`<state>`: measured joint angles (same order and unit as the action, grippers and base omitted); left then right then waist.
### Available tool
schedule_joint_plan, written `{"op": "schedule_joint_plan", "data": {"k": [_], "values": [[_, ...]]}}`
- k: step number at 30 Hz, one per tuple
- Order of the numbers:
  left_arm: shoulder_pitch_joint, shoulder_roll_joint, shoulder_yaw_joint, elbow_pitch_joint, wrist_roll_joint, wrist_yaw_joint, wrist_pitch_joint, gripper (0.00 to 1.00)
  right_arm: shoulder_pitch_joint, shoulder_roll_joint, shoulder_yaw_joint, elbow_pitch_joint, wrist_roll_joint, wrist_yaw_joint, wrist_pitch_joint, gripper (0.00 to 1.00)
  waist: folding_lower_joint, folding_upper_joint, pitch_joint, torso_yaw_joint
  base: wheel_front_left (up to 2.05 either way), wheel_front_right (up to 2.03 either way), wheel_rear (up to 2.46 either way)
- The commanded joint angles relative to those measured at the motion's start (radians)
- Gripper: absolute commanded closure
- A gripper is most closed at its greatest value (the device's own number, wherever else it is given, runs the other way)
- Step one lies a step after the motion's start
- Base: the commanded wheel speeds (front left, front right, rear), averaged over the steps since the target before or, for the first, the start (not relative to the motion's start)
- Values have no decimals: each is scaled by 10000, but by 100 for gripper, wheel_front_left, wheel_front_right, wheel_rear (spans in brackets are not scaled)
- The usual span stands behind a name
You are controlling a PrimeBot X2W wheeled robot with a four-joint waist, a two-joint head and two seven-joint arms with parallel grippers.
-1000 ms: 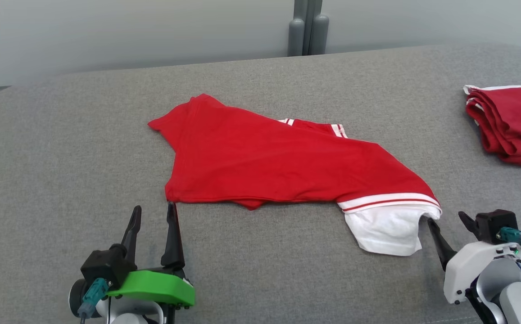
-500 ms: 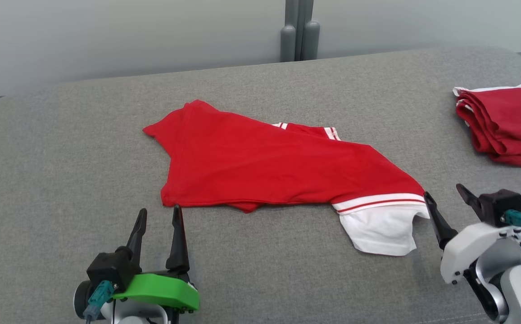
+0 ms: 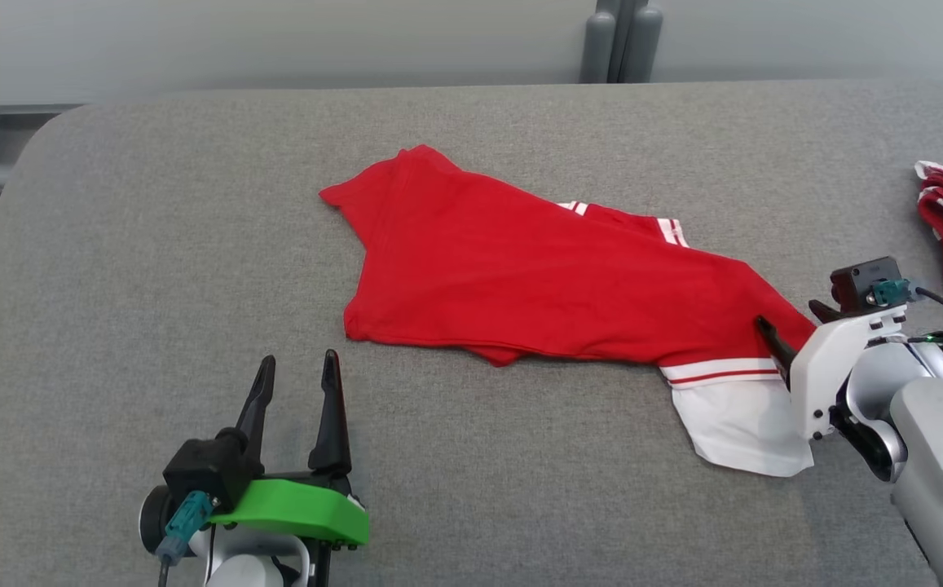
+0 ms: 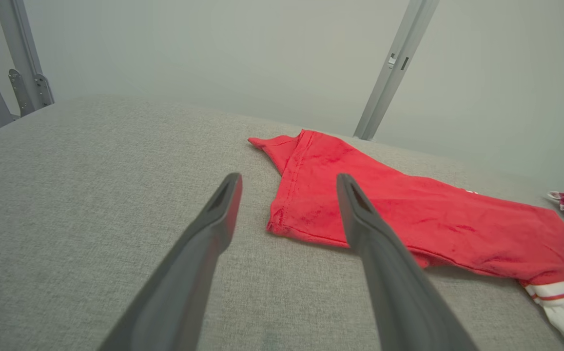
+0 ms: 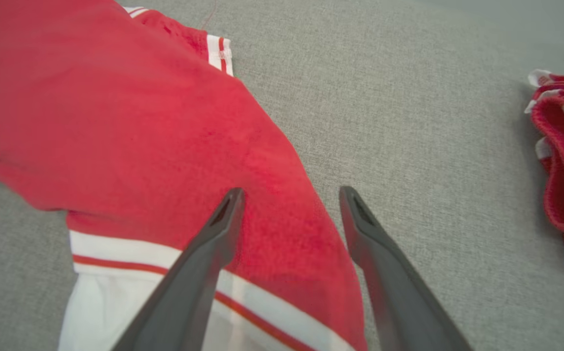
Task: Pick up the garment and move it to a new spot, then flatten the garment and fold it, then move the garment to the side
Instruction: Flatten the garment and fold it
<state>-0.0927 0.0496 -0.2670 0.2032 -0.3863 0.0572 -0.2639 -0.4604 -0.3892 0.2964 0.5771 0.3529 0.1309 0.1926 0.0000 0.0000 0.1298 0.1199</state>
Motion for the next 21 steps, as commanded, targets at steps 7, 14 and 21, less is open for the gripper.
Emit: {"op": "schedule_joint_plan", "data": {"k": [7,14,21], "values": [[-378,20,-61,-95,-55,10,-2,0,-1365,-527,1798,1352,1538,-3,-102,74,0,0,729,506,0,0,0],[-479,20,-16,-145,-7,40,-1,0,-2540,-673,2638,2132,1595,-3,-1252,100,0,0,996,514,0,0,0],[-625,20,-48,-112,38,-5,-1,0,-3915,-336,3249,3268,746,-3,-2384,100,0,0,1216,475,0,0,0]]}}
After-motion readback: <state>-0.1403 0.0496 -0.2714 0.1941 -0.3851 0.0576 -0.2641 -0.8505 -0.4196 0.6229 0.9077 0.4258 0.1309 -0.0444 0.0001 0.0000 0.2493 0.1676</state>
